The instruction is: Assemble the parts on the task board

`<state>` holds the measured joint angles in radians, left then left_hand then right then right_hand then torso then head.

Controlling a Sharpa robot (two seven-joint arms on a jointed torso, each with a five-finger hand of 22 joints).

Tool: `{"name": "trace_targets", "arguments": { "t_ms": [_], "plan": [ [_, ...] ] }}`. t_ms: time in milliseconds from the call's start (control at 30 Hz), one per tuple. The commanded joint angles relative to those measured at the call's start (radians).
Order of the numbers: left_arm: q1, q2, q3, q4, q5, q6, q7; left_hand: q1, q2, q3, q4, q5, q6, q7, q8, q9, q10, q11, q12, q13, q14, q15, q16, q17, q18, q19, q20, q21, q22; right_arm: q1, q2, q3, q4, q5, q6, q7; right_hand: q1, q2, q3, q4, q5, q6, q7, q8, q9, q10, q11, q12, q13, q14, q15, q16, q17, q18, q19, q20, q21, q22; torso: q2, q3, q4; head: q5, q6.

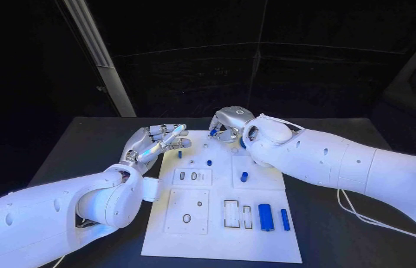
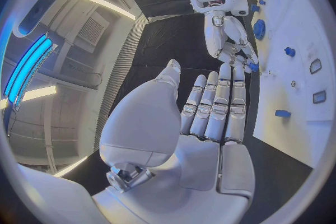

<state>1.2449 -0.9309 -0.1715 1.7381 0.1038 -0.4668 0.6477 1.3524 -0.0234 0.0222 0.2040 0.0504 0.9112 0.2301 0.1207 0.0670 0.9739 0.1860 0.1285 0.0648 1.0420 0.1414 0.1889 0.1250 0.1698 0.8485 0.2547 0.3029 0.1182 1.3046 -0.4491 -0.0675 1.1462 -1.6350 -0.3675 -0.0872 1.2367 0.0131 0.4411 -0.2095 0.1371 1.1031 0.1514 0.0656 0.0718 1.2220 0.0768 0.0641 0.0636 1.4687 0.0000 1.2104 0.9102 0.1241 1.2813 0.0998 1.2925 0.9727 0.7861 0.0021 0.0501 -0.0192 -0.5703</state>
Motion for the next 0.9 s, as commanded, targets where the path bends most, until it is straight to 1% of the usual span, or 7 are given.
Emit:
{"name": "trace_targets", "arguments": {
  "t_ms": [33,167,267,367,533,667,900],
  "plan": [
    [0.004,0.001,0.001,0.001,-0.007,0.016,0.003,0.000,0.009,-0.004,-0.001,0.000,0.007,0.006,-0.006,-0.001,-0.006,0.001,-0.006,-0.001,0.004,0.000,-0.003,0.001,0.014,0.007,-0.002,-0.002,-0.001,0.003,0.006,0.001,-0.008,-0.006,0.018,-0.001,-0.008,-0.006,0.002,0.002,-0.006,0.006,0.002,0.001,0.001,0.001,0.004,-0.003,0.000,0.011,-0.005,0.005,0.001,-0.011,0.002,0.000,0.002,0.002,0.002,-0.0002,-0.0012,0.003,0.004],
    [0.006,0.002,0.001,0.001,-0.007,0.018,0.002,0.000,0.009,-0.004,-0.001,0.000,0.007,0.006,-0.006,-0.001,-0.006,0.001,-0.006,-0.001,0.004,0.000,-0.003,0.001,0.014,0.007,-0.002,-0.002,-0.001,0.003,0.019,0.001,-0.023,-0.011,0.031,-0.001,-0.008,-0.008,0.004,0.004,-0.010,0.005,0.002,0.000,0.001,-0.001,0.004,-0.003,0.000,0.011,-0.005,0.007,0.003,-0.011,0.002,0.000,0.003,0.002,0.001,0.0000,-0.0015,0.007,-0.001],
    [0.007,0.004,0.001,0.001,-0.007,0.019,0.001,0.001,0.009,-0.004,-0.002,0.000,0.007,0.006,-0.007,-0.001,-0.006,0.001,-0.006,-0.001,0.004,0.000,-0.004,0.001,0.014,0.008,-0.002,-0.003,-0.001,0.002,0.028,0.001,-0.033,-0.015,0.038,-0.005,-0.008,-0.008,0.004,0.004,-0.011,0.005,0.002,0.000,0.001,-0.001,0.005,-0.003,0.000,0.011,-0.005,0.007,0.003,-0.011,0.002,0.000,0.003,0.003,0.001,-0.0003,-0.0009,0.005,-0.005],
    [0.009,0.004,0.001,0.002,-0.007,0.020,0.000,0.001,0.009,-0.004,-0.002,0.000,0.007,0.006,-0.007,-0.001,-0.006,0.001,-0.006,-0.001,0.004,0.000,-0.004,0.001,0.014,0.008,-0.002,-0.003,-0.001,0.002,0.033,0.001,-0.038,-0.019,0.043,-0.007,-0.008,-0.008,0.004,0.004,-0.011,0.005,0.002,0.000,0.001,-0.001,0.005,-0.003,0.000,0.011,-0.005,0.007,0.003,-0.011,0.002,0.000,0.003,0.003,0.002,-0.0005,-0.0028,0.007,-0.004],
    [0.012,0.006,0.001,0.002,-0.007,0.021,0.000,0.001,0.009,-0.004,-0.002,0.000,0.007,0.006,-0.007,-0.001,-0.006,0.001,-0.006,-0.001,0.004,0.000,-0.004,0.001,0.014,0.008,-0.002,-0.003,-0.001,0.002,0.043,0.001,-0.046,-0.023,0.051,-0.009,-0.009,-0.010,0.005,0.006,-0.013,0.003,0.003,-0.001,0.001,-0.003,0.005,-0.004,0.000,0.011,-0.005,0.008,0.003,-0.011,0.002,0.000,0.004,0.004,0.001,-0.0006,-0.0012,0.007,-0.008],
    [0.013,0.007,0.001,0.001,-0.007,0.022,-0.001,0.001,0.009,-0.004,-0.003,0.000,0.007,0.006,-0.007,-0.001,-0.006,0.001,-0.007,-0.001,0.004,0.000,-0.004,0.001,0.014,0.008,-0.002,-0.003,-0.002,0.002,0.051,0.001,-0.052,-0.025,0.059,-0.010,-0.010,-0.011,0.006,0.007,-0.015,0.002,0.003,-0.001,0.000,-0.005,0.006,-0.004,0.000,0.010,-0.004,0.009,0.003,-0.011,0.001,0.000,0.004,0.004,0.001,0.0005,-0.0009,0.008,-0.008],
    [0.015,0.007,0.001,0.000,-0.007,0.023,-0.002,0.001,0.009,-0.004,-0.003,0.000,0.007,0.006,-0.007,-0.001,-0.006,0.001,-0.007,-0.001,0.004,0.000,-0.004,0.001,0.014,0.008,-0.002,-0.003,-0.002,0.002,0.064,0.001,-0.068,-0.026,0.086,-0.014,-0.015,-0.019,0.006,0.014,-0.022,-0.002,0.005,-0.002,0.000,-0.010,0.008,-0.004,-0.001,0.009,-0.003,0.011,0.003,-0.011,-0.001,0.002,0.005,0.004,0.001,-0.0004,-0.0014,0.010,-0.011]
  ]
}}
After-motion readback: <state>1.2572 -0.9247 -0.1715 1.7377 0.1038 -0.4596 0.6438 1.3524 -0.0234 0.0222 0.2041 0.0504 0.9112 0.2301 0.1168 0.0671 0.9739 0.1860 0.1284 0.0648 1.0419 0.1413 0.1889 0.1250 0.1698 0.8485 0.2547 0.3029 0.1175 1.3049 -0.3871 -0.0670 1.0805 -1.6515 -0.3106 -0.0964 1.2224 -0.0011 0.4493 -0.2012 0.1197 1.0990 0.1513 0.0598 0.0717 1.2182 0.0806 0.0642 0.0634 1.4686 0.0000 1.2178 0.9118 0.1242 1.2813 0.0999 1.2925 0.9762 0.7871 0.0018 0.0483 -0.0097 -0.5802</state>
